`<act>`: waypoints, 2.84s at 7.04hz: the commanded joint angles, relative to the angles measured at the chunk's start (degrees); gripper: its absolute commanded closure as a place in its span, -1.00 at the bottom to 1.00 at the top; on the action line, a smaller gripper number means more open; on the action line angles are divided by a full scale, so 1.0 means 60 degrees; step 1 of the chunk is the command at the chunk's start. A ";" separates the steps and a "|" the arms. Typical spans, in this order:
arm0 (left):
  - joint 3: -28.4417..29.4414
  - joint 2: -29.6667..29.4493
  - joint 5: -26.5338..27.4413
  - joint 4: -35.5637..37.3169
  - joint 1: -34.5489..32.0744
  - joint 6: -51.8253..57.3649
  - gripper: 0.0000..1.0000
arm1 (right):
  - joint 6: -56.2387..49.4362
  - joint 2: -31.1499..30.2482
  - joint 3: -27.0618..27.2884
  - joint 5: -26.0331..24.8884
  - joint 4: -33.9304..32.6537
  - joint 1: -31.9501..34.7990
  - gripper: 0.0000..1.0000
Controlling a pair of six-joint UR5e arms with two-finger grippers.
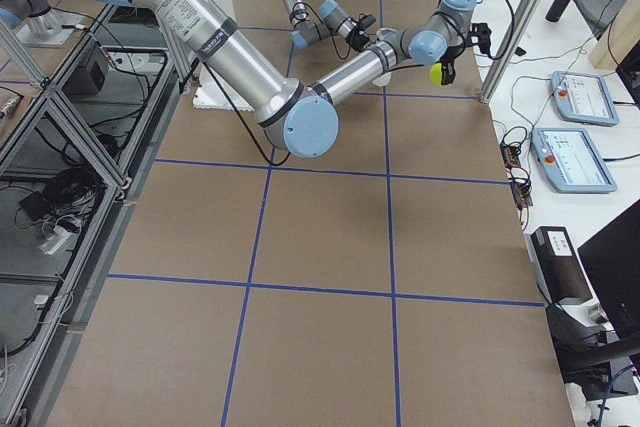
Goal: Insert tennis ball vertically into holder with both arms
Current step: 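Lift the ball and carry it with the right gripper over the can, then lower the ball into the can's mouth with the right gripper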
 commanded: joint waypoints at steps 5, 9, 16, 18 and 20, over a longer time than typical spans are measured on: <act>0.0011 -0.0026 0.0000 0.0002 0.0018 -0.0008 -0.50 | 0.2987 0.2013 0.0788 -0.2287 -0.1891 -0.3025 1.00; 0.0069 -0.0011 0.0000 0.0002 0.0047 0.0007 -0.50 | 0.2840 0.1749 0.0904 -0.2160 -0.1934 -0.2882 1.00; 0.0069 -0.0011 0.0000 0.0017 0.0106 0.0007 -0.50 | 0.2518 0.1134 0.1314 -0.2218 -0.1905 -0.2764 0.46; 0.0084 -0.0011 0.0000 0.0002 0.0106 0.0007 -0.50 | 0.2561 0.1075 0.1329 -0.2305 -0.1905 -0.2779 -0.98; 0.0084 -0.0011 0.0000 0.0017 0.0106 0.0007 -0.50 | 0.2620 0.1104 0.1343 -0.2306 -0.1905 -0.2779 -0.99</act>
